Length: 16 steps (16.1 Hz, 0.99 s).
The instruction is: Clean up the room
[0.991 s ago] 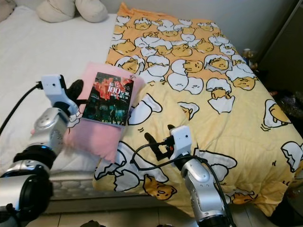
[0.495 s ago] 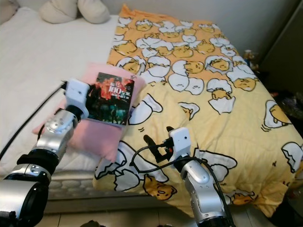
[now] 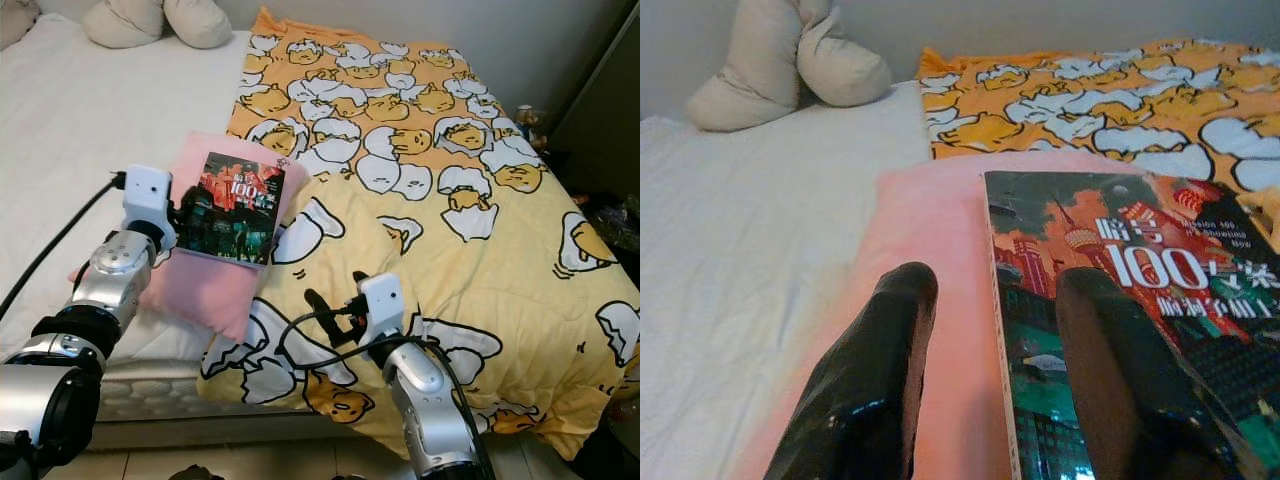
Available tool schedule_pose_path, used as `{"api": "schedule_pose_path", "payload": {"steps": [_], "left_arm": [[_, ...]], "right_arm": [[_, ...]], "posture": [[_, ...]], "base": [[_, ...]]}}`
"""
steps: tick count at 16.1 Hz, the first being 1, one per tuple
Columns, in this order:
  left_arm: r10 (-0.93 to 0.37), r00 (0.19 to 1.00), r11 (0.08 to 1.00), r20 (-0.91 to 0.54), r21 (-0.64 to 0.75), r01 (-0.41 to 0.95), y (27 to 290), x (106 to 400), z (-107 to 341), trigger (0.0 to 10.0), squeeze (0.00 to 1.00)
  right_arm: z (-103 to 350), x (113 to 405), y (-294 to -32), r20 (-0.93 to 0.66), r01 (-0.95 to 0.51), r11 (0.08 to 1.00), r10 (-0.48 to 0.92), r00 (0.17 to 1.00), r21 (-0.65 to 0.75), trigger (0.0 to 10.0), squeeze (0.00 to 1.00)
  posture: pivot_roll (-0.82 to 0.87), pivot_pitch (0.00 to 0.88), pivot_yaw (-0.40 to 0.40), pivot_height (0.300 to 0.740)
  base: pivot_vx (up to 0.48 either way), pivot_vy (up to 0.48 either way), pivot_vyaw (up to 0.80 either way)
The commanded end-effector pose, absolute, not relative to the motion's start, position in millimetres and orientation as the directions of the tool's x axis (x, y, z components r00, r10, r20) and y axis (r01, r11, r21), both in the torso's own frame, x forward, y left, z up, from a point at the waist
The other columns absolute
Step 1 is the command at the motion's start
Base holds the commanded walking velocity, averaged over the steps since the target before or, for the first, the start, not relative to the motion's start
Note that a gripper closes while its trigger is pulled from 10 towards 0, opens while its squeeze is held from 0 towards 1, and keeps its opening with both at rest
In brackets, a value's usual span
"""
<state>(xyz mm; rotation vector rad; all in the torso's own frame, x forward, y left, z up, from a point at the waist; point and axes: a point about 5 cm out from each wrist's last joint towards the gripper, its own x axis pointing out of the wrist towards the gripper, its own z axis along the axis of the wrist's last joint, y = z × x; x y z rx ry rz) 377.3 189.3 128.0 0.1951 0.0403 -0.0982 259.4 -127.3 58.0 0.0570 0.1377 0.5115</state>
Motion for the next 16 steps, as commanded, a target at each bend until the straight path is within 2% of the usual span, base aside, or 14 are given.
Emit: {"api": "schedule_pose_path", "payload": {"steps": [1, 7, 8, 11, 13, 16], "left_arm": [[-0.134, 0.991, 0.975, -0.016, 0.178, 0.134, 182.6, 381.3, 137.2, 10.0, 1.00], [-0.186, 0.977, 0.954, -0.107, 0.217, 0.206, 172.1, 379.0, 123.6, 10.0, 1.00], [-0.186, 0.971, 0.956, -0.149, 0.200, 0.214, 169.7, 377.8, 116.8, 10.0, 0.00], [-0.171, 0.966, 0.971, -0.196, 0.132, 0.199, 164.6, 376.5, 108.3, 10.0, 0.00], [-0.167, 0.958, 0.970, -0.234, 0.133, 0.202, 161.5, 374.5, 101.6, 10.0, 0.00], [-0.123, 0.924, 0.979, -0.362, 0.106, 0.172, 159.9, 368.0, 82.7, 10.0, 0.00]], "right_arm": [[61.6, 260.5, -131.7, -0.102, -0.475, 0.876, 0.481, 0.871, 0.079, 10.0, 0.00], [59.5, 259.1, -130.8, -0.109, -0.478, 0.874, 0.485, 0.868, 0.082, 10.0, 0.00], [58.6, 258.5, -130.6, -0.113, -0.480, 0.873, 0.487, 0.866, 0.082, 10.0, 0.00], [57.4, 256.6, -130.3, -0.119, -0.484, 0.871, 0.491, 0.863, 0.082, 10.0, 0.00], [56.7, 254.2, -130.9, -0.125, -0.483, 0.872, 0.490, 0.863, 0.082, 10.0, 0.00], [54.3, 251.6, -132.8, -0.138, -0.479, 0.874, 0.486, 0.863, 0.080, 10.0, 0.00]], "posture": [[0.00, 0.000, -0.042, 0.740], [0.00, 0.000, -0.043, 0.740], [0.00, 0.000, -0.048, 0.740], [0.00, 0.000, -0.048, 0.740], [-0.01, 0.000, -0.046, 0.740], [-0.02, 0.000, -0.043, 0.740]], "base": [[0.000, 0.000, 0.00], [0.000, 0.000, 0.00], [0.000, 0.000, 0.00], [0.000, 0.000, 0.00], [0.000, 0.000, 0.00], [0.000, 0.000, 0.00]]}}
